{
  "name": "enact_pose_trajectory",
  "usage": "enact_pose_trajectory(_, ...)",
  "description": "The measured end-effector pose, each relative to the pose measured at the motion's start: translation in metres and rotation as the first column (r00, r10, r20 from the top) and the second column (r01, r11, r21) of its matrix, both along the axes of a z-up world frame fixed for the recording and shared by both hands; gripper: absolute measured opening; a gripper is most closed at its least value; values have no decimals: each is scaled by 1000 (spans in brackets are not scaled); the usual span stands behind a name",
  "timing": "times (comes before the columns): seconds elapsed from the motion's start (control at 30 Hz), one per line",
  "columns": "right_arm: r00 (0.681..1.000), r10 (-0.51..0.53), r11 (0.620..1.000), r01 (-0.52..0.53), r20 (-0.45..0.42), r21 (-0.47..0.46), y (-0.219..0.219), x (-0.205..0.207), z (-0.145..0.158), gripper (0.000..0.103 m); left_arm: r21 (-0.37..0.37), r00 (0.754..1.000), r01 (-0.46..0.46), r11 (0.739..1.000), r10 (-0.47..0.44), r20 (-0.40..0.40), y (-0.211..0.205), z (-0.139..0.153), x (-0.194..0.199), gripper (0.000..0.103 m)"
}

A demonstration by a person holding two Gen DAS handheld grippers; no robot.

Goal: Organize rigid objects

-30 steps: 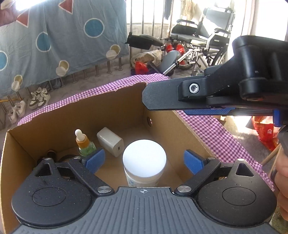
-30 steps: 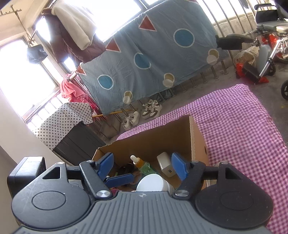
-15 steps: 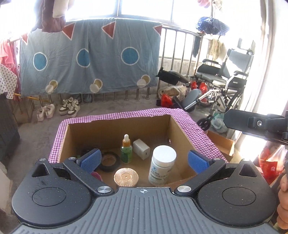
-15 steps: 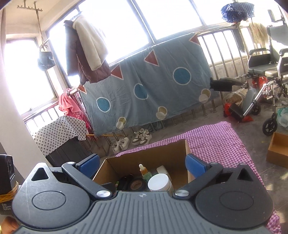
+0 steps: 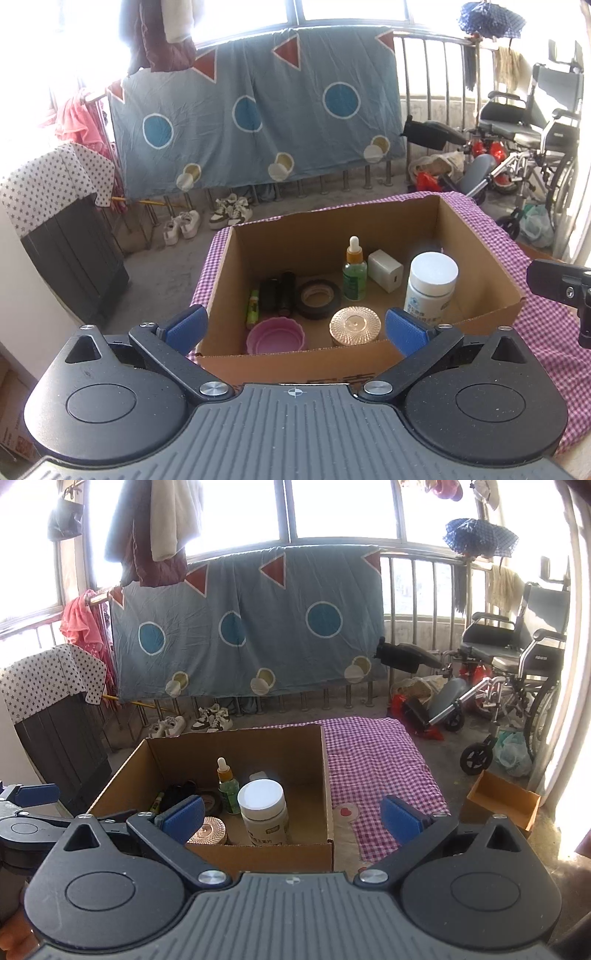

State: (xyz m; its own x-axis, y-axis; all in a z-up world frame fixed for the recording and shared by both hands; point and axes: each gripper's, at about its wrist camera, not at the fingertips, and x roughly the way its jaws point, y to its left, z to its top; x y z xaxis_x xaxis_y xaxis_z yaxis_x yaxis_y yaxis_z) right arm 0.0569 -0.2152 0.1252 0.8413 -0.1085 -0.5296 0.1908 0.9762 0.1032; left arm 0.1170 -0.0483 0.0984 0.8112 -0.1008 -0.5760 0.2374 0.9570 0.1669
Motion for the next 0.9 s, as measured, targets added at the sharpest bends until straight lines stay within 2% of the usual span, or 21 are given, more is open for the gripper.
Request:
enact_pose_trajectory(0.1, 998, -7, 1000, 6, -61, -22, 13, 14, -12, 103, 5, 999, -28, 1000, 28, -22, 4, -6, 1, 103)
enact_pose_trajectory(0.23, 994, 28, 999, -31, -105, -31, 26, 26, -23, 103, -53, 994, -40, 998, 34, -109, 15, -10, 14, 103)
enact_pose_trajectory(0.4, 990, 25, 999, -30, -140, -36, 28, 38, -29, 103, -77, 987, -55, 996, 43, -152, 23, -15, 23, 102)
enact_pose_trajectory(0.9, 980, 24, 999, -28, -197, -19, 26, 43, -36, 103, -61, 980, -74, 995, 62, -187, 28, -21, 22, 102)
